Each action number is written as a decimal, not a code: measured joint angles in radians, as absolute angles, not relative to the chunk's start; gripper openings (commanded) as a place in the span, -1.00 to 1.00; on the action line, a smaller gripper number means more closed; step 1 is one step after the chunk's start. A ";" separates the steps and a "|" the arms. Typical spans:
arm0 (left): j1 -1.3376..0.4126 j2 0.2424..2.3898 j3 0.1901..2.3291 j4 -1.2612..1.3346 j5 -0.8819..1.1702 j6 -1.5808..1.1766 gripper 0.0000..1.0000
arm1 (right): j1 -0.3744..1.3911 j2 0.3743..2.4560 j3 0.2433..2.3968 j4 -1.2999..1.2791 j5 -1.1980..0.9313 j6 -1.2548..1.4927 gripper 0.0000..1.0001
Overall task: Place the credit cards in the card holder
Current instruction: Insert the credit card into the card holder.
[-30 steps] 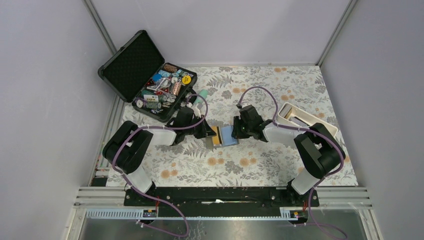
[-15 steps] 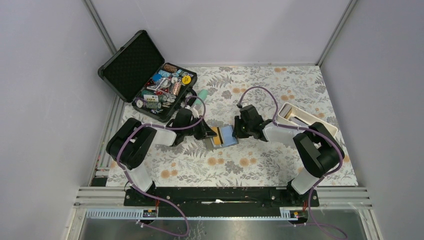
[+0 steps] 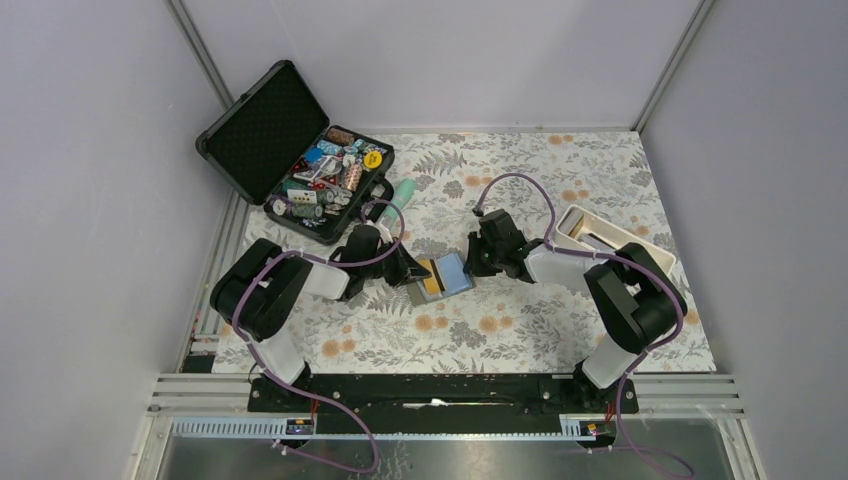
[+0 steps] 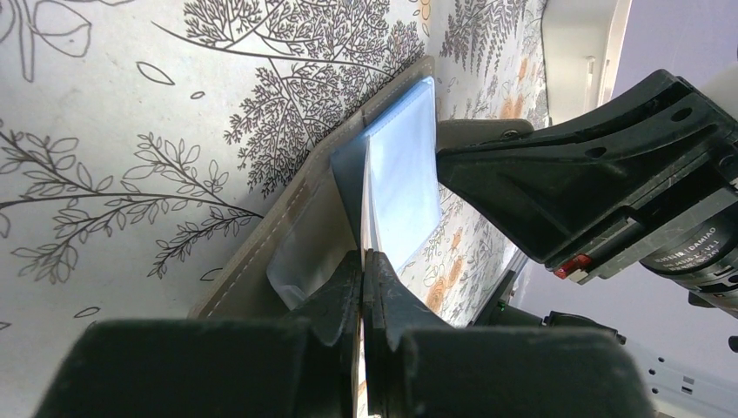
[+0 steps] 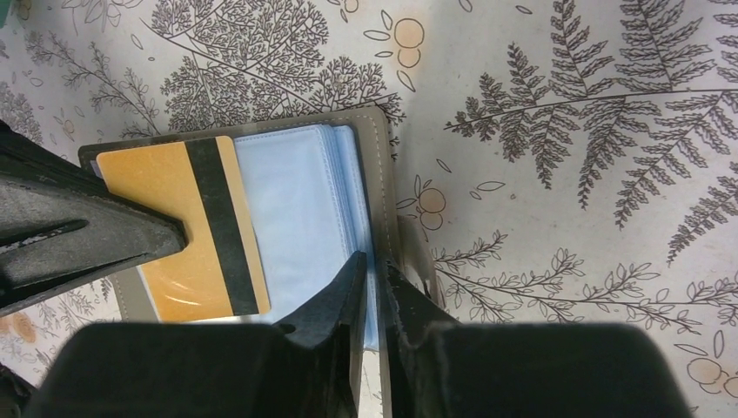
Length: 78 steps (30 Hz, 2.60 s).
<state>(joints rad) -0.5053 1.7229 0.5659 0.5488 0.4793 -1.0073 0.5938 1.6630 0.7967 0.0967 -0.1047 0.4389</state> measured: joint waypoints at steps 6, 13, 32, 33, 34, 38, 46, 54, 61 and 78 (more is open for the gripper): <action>-0.504 1.722 0.562 0.550 0.475 -1.011 -1.00 | 0.587 1.663 0.796 0.099 -0.137 0.443 -0.57; -0.501 1.722 0.554 0.563 0.475 -1.019 -1.00 | 0.545 1.653 0.780 0.108 -0.220 0.446 -0.43; -0.488 1.722 0.547 0.575 0.480 -1.018 -1.00 | 0.486 1.610 0.729 0.150 -0.355 0.468 -0.23; -0.487 1.722 0.547 0.575 0.480 -1.018 -1.00 | 0.480 1.608 0.728 0.151 -0.361 0.469 -0.21; -0.487 1.722 0.547 0.575 0.482 -1.018 -1.00 | 0.474 1.607 0.728 0.152 -0.367 0.468 -0.20; -0.484 1.722 0.547 0.575 0.484 -1.018 -1.00 | 0.463 1.605 0.728 0.167 -0.388 0.468 -0.21; -0.482 1.722 0.547 0.574 0.487 -1.018 -1.00 | 0.463 1.608 0.728 0.180 -0.429 0.468 -0.23; -0.482 1.723 0.547 0.574 0.487 -1.018 -1.00 | 0.462 1.647 0.728 0.193 -0.439 0.456 -0.24; -0.479 1.723 0.547 0.572 0.492 -1.013 -1.00 | 0.462 1.673 0.728 0.200 -0.452 0.444 -0.30; -0.477 1.723 0.548 0.571 0.494 -1.003 -1.00 | 0.461 1.724 0.730 0.259 -0.554 0.450 -0.45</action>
